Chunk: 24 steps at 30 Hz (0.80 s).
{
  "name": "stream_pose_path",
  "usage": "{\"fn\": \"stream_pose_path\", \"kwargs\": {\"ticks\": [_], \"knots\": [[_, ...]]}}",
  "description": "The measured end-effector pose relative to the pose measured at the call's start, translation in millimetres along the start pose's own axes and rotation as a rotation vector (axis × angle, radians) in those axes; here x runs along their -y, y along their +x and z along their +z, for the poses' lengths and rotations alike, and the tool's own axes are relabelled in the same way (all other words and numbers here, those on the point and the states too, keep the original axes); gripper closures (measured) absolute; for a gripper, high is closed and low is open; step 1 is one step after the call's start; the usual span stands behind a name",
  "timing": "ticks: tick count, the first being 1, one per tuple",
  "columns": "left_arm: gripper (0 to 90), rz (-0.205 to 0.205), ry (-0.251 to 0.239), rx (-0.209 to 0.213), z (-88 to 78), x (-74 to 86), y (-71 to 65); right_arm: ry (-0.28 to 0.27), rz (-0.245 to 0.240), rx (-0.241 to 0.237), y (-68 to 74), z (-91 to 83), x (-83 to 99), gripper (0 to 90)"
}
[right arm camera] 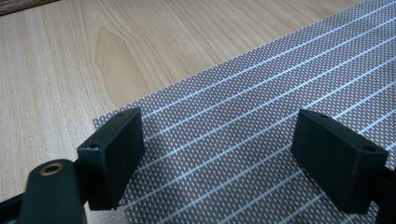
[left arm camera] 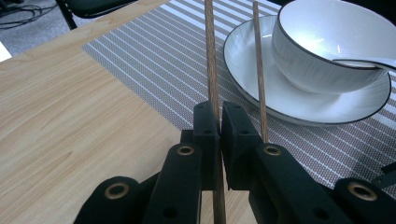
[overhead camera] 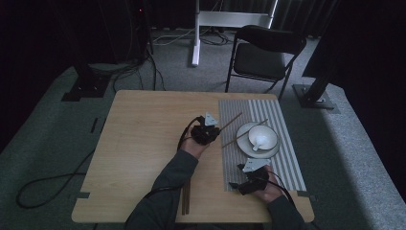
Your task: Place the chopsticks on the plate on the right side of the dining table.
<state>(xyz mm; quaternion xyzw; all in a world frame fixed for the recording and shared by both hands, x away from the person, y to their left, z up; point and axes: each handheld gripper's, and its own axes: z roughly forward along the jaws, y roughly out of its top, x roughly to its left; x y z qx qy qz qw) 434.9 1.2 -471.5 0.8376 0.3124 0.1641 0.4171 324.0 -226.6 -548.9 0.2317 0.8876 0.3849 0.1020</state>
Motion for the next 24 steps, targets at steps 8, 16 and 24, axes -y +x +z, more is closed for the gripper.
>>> {"fn": "stream_pose_path", "kwargs": {"ticks": [8,16,24], "knots": [[85.6,0.009,0.004,0.005,5.6,-5.5,-1.1,-0.001,-0.001,-0.001,-0.1,0.0,0.0,16.2],[85.6,0.018,0.004,0.009,11.4,-10.7,-3.5,0.0,-0.001,-0.001,-0.1,0.0,0.0,16.2],[85.6,0.022,0.007,0.013,16.3,-13.6,-4.2,0.001,-0.001,-0.001,-0.1,-0.1,0.0,16.2]]}}
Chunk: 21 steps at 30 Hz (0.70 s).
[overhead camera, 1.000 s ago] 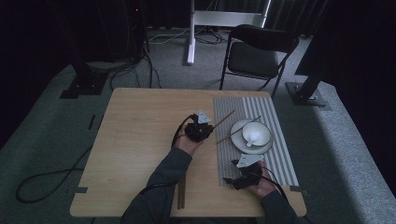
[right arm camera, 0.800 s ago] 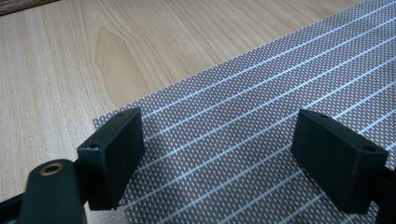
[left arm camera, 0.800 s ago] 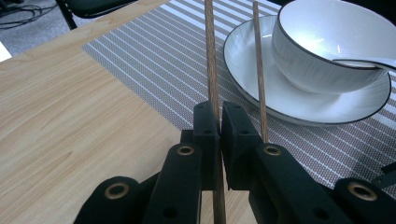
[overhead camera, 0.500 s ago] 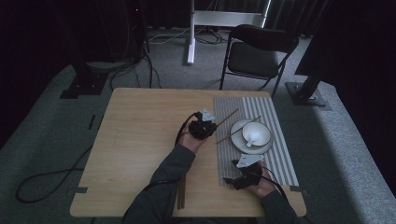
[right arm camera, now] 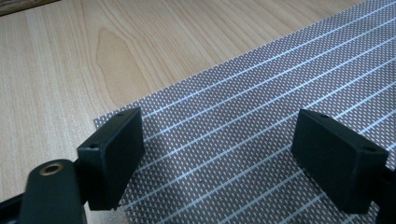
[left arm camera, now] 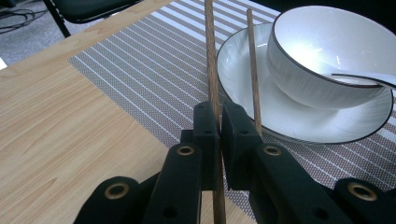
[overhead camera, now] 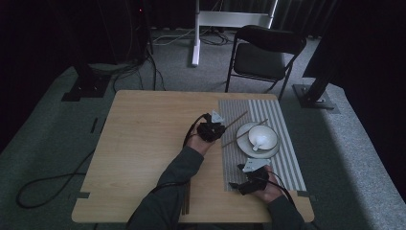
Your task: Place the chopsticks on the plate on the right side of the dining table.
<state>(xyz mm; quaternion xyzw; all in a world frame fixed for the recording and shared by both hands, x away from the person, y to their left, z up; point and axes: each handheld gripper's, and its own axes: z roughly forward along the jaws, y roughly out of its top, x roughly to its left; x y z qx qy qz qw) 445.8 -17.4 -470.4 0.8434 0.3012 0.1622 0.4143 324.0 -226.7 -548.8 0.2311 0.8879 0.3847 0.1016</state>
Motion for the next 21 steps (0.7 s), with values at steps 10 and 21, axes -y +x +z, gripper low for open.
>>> {"fn": "stream_pose_path", "kwargs": {"ticks": [10,21], "knots": [[85.6,0.001,-0.006,0.006,6.5,-5.4,-1.6,0.001,0.0,0.0,0.0,-0.1,0.0,16.2],[85.6,0.004,-0.013,0.013,11.3,-11.9,-2.0,0.0,0.0,0.0,0.0,0.1,0.0,16.2]]}}
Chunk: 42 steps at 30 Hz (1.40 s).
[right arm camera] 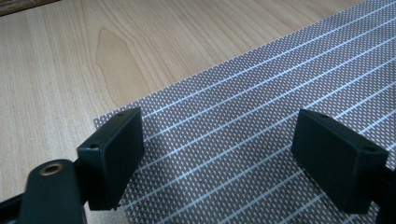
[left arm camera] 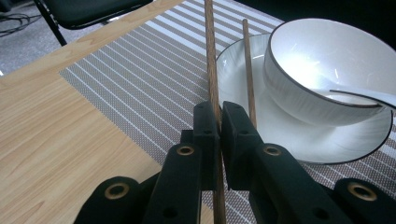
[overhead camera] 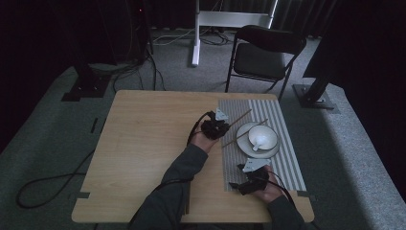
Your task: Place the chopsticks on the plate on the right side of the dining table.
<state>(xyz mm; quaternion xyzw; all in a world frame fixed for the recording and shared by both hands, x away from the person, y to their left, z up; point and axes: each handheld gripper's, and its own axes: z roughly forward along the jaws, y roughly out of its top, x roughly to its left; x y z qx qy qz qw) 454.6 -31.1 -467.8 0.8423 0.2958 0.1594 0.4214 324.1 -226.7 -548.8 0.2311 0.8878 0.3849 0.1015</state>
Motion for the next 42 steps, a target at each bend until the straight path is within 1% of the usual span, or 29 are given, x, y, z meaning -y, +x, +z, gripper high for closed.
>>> {"fn": "stream_pose_path", "kwargs": {"ticks": [3,6,20,27,33,40,42], "knots": [[85.6,0.004,0.001,0.002,4.3,-3.1,-0.7,0.001,-0.001,-0.001,0.0,-0.1,0.0,16.2],[85.6,-0.002,-0.004,0.007,7.4,-4.7,-0.8,0.001,-0.001,0.0,-0.1,0.0,0.0,16.2],[85.6,0.002,0.01,0.021,21.6,-10.6,-4.8,0.0,-0.002,-0.001,0.0,-0.1,0.1,16.2],[85.6,0.008,0.024,0.025,28.2,-13.8,-6.2,0.0,-0.002,-0.001,0.0,-0.1,0.1,16.1],[85.6,0.008,0.027,0.033,34.3,-16.2,-9.7,0.0,-0.002,-0.001,0.0,-0.1,0.1,16.1],[85.6,0.02,0.038,0.041,41.7,-20.2,-12.5,0.001,-0.002,-0.001,0.1,-0.1,0.1,16.2],[85.6,0.016,0.039,0.043,43.3,-21.5,-12.6,0.001,-0.001,-0.001,0.1,-0.2,0.1,16.2]]}}
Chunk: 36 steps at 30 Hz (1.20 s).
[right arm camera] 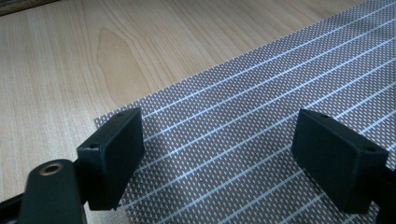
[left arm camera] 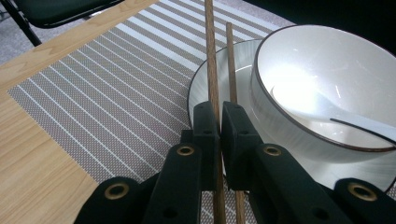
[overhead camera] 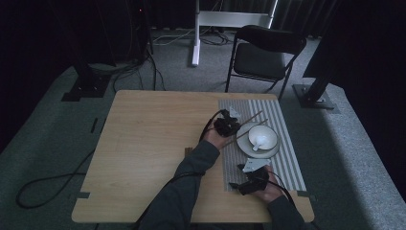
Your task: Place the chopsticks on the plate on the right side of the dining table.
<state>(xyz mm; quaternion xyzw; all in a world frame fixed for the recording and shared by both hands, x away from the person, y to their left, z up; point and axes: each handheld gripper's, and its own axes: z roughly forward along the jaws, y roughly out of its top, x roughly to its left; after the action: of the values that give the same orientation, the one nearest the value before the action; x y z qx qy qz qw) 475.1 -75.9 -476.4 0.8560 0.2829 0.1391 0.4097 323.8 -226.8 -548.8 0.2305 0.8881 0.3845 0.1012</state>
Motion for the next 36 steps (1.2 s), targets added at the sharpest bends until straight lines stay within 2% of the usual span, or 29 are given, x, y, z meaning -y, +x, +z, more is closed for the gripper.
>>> {"fn": "stream_pose_path", "kwargs": {"ticks": [8,30,36], "knots": [[85.6,0.007,0.018,0.008,6.5,-0.9,-1.3,-0.001,-0.002,-0.001,0.0,0.0,0.0,16.2],[85.5,-0.007,0.04,0.023,21.4,4.5,-3.7,-0.001,-0.003,-0.002,0.2,0.0,0.1,16.1],[85.5,0.002,0.051,0.027,26.9,6.6,-5.5,-0.001,-0.003,-0.002,0.2,0.0,0.1,16.1]]}}
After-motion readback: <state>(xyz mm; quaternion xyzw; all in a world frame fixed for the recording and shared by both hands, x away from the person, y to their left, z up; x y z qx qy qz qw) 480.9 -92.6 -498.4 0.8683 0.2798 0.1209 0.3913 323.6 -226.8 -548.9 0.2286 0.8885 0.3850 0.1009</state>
